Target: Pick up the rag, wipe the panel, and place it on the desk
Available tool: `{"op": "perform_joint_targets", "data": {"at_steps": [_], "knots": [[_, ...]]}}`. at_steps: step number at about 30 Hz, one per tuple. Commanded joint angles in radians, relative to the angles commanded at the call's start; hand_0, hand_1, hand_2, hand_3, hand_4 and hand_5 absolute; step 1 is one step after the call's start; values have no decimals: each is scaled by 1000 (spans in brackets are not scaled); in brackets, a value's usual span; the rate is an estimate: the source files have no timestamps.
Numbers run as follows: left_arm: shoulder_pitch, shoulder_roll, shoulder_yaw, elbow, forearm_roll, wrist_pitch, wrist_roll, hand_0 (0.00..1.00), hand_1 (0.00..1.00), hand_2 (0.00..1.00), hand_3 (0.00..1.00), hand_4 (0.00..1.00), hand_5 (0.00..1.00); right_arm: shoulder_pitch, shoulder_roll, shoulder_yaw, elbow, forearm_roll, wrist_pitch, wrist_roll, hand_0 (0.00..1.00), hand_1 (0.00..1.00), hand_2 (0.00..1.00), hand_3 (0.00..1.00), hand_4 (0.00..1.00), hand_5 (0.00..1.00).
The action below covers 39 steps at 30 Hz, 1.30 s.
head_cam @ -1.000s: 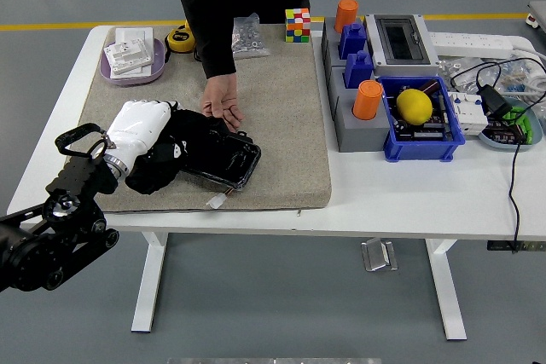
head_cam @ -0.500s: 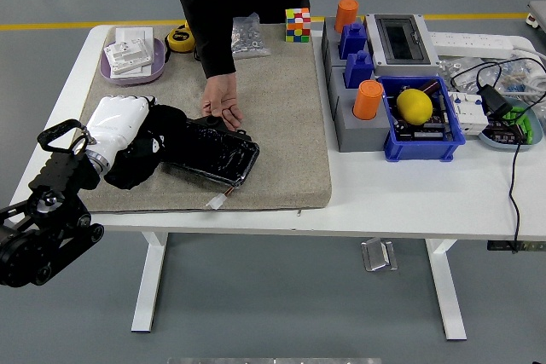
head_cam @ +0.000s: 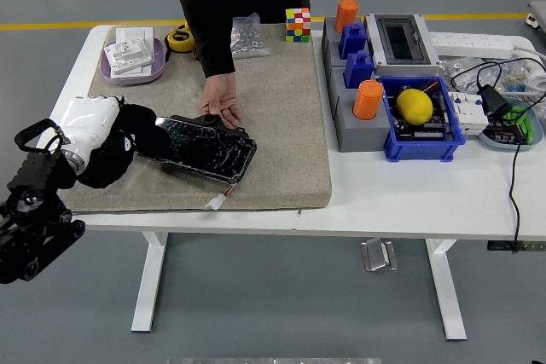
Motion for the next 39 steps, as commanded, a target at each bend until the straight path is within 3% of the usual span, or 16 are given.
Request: {"op": "perform_joint_targets", "data": {"at_steps": [12,21,27,28,33,34,39], "knots": [[4,-3,-24,46,-11,11,-7,208,196,491,383,333,2,3,2,-2,1,1,-1,0,716,605,665,580,981,534],[-5,-26,-56,148,-85,55,-63,210,195,489,380,331,2,8,3,-3,0,2,-3,-3,716,605,665,580,981,535],[-7,-32,-71,161,-111,61,-79,214,199,490,382,331,2,8,3,-1,-1,2,-3,-4,716,606,665,580,981,534],[-7,-34,-66,165,-122,62,-83,230,239,503,414,318,2,9,4,0,0,1,-4,-4,716,605,665,580,981,535],[-4,-45,-53,182,-157,59,-88,230,239,503,414,318,2,8,7,0,2,-1,-5,-4,716,605,665,580,981,535],[-3,-48,-53,185,-159,57,-88,268,350,516,483,376,2,8,7,0,1,-1,-5,-4,717,603,665,580,980,532],[0,-50,-61,189,-164,49,-94,268,350,516,483,376,2,7,6,-3,0,1,-4,-6,717,603,665,580,980,532]]}}
